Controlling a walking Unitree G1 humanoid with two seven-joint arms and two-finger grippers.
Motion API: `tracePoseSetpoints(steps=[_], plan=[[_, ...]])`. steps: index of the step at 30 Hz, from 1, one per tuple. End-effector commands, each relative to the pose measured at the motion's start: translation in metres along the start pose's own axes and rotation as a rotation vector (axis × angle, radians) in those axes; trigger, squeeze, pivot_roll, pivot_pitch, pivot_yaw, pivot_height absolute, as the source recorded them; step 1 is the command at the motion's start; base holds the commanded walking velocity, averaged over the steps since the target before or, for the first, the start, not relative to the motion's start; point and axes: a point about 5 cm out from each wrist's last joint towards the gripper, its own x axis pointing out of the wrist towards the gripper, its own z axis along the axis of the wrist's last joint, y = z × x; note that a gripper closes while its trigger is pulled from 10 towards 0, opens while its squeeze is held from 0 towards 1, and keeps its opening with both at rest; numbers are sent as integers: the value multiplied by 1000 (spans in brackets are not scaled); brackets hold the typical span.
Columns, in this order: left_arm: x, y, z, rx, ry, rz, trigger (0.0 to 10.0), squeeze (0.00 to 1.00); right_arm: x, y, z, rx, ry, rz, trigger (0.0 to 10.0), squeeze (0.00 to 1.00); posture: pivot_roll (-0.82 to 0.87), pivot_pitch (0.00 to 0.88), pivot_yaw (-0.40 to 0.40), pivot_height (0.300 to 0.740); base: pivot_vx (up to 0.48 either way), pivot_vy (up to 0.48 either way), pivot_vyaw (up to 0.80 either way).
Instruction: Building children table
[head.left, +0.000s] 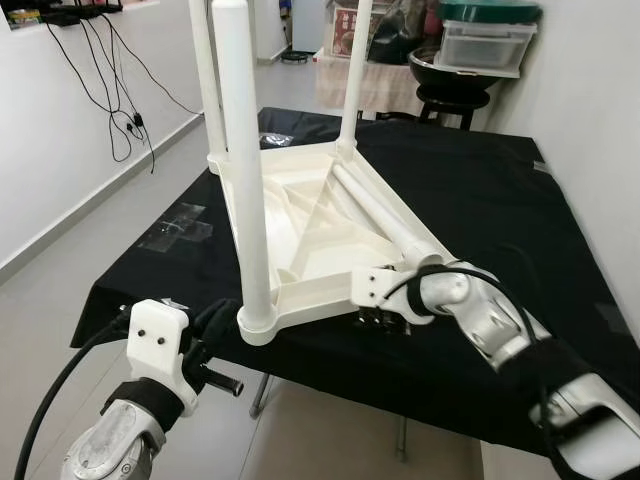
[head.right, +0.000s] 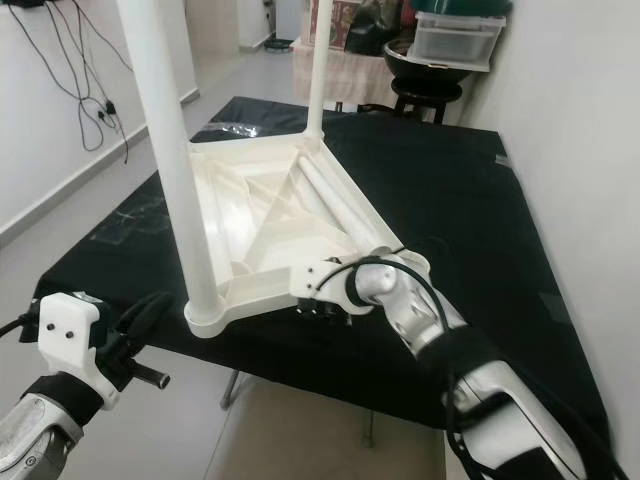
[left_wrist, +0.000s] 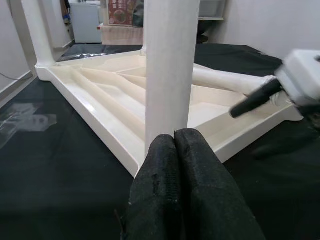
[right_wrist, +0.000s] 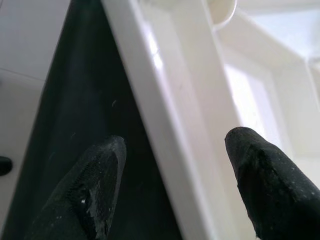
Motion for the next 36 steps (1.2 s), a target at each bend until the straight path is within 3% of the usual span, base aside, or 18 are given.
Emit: tracePoseSetpoints(steps=[1,4,11,15,16,17,23,31,33,35,36], plan=[[-2,-2,1,9,0,-4,10000,0,7,1,0,14,16,13,10000,0,73,101,-83,740,0,0,0],[-2,-3,1,8,1,-5,10000,0,11,-1,3,25,24,10,10000,0,76,103,-86,740,0,0,0],[-9,-9,1,-4,7,-20,10000,0,28,-1,0,30,217,100,10000,0,85,114,-97,740,0,0,0],[-10,-11,1,-9,10,-23,10000,0,32,-5,3,47,247,110,9608,0,89,118,-101,740,0,0,0],[-11,-12,1,-10,10,-24,10000,0,33,-6,5,50,250,113,5882,0,92,121,-106,740,0,0,0],[-12,-13,2,-11,11,-24,10000,0,35,-7,9,71,247,111,0,0,96,123,-109,740,0,0,0],[-15,-15,2,-15,13,-22,10000,0,41,-9,21,160,210,98,0,0,102,129,-115,740,0,0,0],[-16,-16,3,-20,15,-25,10000,0,45,-18,43,379,86,54,0,0,101,134,-112,740,0,0,0],[-16,-16,3,-20,15,-25,10000,0,45,-18,43,379,86,54,0,0,101,134,-112,740,0,0,0],[-16,-16,4,-18,15,-25,10000,0,46,-22,63,544,-49,74,0,0,105,136,-108,740,0,0,0],[-16,-16,4,-18,15,-25,10000,0,46,-22,63,544,-49,74,0,0,105,136,-108,740,0,0,0]])
